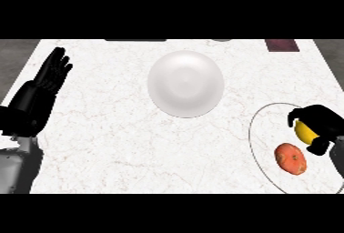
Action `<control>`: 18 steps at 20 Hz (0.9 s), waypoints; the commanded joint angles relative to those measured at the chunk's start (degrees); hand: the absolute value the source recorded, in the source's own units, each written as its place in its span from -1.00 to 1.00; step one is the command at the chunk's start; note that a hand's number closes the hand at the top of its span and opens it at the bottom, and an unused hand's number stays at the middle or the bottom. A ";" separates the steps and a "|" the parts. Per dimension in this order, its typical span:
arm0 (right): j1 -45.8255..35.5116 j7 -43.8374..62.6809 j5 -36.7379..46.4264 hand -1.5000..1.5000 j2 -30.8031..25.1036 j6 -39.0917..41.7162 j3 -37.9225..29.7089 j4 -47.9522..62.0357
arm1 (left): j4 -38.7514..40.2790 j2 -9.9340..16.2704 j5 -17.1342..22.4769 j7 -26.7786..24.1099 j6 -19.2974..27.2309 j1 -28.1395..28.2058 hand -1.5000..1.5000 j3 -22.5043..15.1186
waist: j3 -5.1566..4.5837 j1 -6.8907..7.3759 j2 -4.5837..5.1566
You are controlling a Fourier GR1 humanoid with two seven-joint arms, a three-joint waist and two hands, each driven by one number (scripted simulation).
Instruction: Pick the lemon from the placemat and place it in the plate
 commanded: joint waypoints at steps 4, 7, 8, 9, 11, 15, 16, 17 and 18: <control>8.45 24.82 -3.89 1.00 7.12 -6.17 -10.61 -1.02 | 0.73 0.30 -1.18 -1.03 1.58 2.60 0.00 1.77 | -0.07 -4.82 -1.25; 11.80 36.20 -5.85 1.00 8.05 -9.34 -16.87 -1.66 | 0.35 1.45 -0.91 -0.17 1.41 2.86 0.00 2.81 | -0.20 -6.79 -1.68; 12.91 39.15 -5.29 1.00 8.27 -11.61 -17.55 -4.12 | -0.70 1.17 -0.81 -0.14 1.50 3.31 0.00 2.62 | -0.23 -6.06 -1.81; 14.33 41.52 -4.89 1.00 10.40 -12.88 -16.96 -7.25 | -0.16 1.92 -0.53 0.39 1.55 2.52 0.00 3.64 | -0.29 -6.17 -1.78; 17.17 45.83 -1.96 1.00 14.38 -16.48 -14.30 -13.71 | -0.78 -0.06 -2.14 0.37 2.65 4.13 0.00 1.33 | -0.35 -5.98 -1.86; 19.84 52.68 -1.53 1.00 19.19 -14.08 -11.25 -31.01 | -0.41 0.89 0.11 -0.31 0.27 4.06 0.00 2.60 | -0.31 -4.33 -1.41; 22.29 53.97 0.89 1.00 22.13 -16.29 -8.37 -34.24 | -1.17 0.54 -0.37 0.05 0.62 3.43 0.00 1.91 | -0.25 -4.30 -1.40; 21.94 54.32 0.22 1.00 20.54 -13.52 -8.18 -40.00 | -0.57 1.22 -0.03 0.97 0.21 2.68 0.00 2.39 | -0.25 -4.23 -1.33; 19.74 56.43 2.56 1.00 23.43 -14.93 -5.59 -42.38 | -0.30 0.60 -0.79 -0.90 0.50 2.61 0.00 1.86 | -0.26 -3.62 -1.20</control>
